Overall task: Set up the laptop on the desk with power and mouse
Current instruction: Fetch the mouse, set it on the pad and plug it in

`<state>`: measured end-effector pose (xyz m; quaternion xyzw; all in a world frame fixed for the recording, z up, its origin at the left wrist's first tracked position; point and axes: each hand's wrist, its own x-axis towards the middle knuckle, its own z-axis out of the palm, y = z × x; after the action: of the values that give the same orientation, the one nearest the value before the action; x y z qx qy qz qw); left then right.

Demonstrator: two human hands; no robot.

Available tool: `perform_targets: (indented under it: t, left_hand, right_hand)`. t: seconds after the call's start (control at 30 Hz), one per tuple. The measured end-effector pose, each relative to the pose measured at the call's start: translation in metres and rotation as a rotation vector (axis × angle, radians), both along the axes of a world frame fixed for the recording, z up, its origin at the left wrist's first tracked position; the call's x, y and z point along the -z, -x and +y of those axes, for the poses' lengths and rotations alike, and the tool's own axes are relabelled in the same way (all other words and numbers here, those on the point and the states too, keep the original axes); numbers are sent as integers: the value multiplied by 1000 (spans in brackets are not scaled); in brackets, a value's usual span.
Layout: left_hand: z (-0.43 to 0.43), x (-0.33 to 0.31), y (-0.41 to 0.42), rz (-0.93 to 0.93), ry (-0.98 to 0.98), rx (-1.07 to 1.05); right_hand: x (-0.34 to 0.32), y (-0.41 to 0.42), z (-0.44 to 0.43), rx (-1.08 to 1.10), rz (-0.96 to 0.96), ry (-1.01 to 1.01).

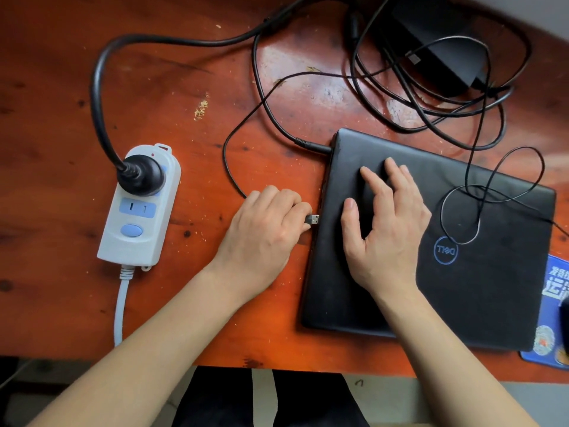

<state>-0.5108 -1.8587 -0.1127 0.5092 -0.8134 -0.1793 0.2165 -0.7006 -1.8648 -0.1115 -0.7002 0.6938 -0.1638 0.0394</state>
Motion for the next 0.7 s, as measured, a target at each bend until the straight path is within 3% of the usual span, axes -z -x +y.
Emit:
perform_targets:
  t: [0.3, 0.7]
  left_hand:
    - [-11, 0, -1, 9, 59, 118]
    - [-15, 3, -9, -64, 111, 113]
  right_hand:
    - [1, 1, 1, 3, 5, 12]
    - [2, 0, 1, 0, -4, 8]
